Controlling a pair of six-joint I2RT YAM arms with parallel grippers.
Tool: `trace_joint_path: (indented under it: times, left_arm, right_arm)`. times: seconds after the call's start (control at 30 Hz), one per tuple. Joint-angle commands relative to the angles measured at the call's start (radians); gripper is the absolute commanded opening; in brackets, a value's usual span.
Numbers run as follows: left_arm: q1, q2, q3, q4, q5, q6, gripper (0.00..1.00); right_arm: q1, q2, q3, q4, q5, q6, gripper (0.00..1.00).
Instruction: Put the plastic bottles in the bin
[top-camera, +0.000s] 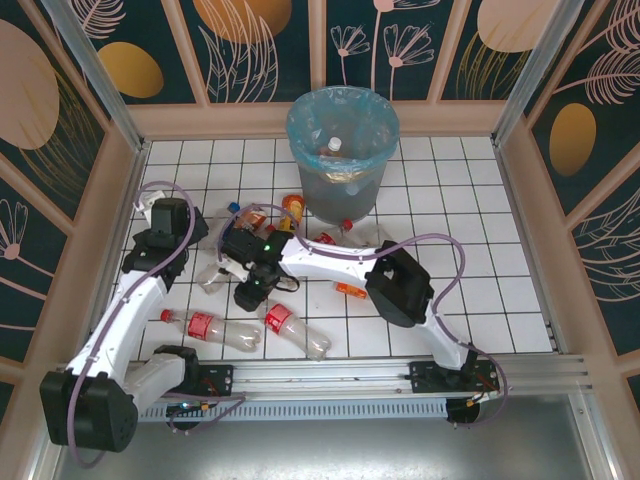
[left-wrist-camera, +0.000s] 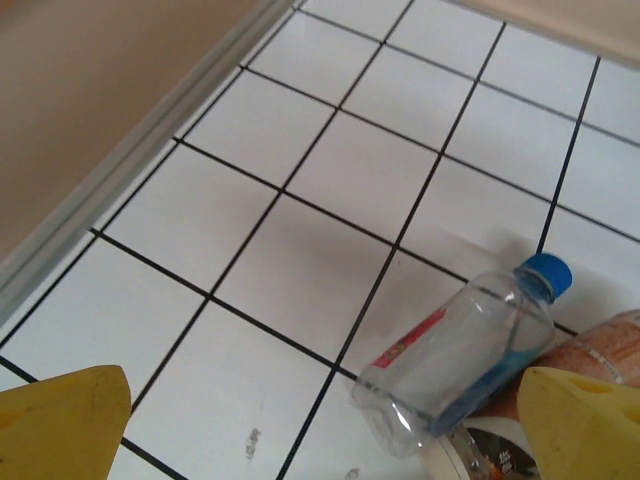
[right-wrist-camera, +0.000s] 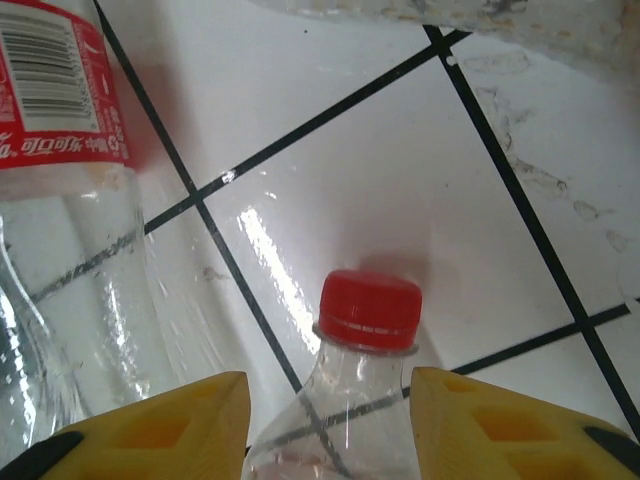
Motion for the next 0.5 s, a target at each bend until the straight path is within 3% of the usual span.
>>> trace_joint_path:
  times: [0.0,0.47]
  left_arm:
    - [0.006,-0.054,-0.037,0.059,-0.056,0.027,0.99]
    - [0.006,-0.08,-0.067,0.093,-0.065,0.046,0.99]
  right_arm:
    - [0.006,0.047,0.055,-0.058,0.023,0.021,0.49]
    - [0.005,0.16,0.142,-0.114,0.056,0.018,0.52]
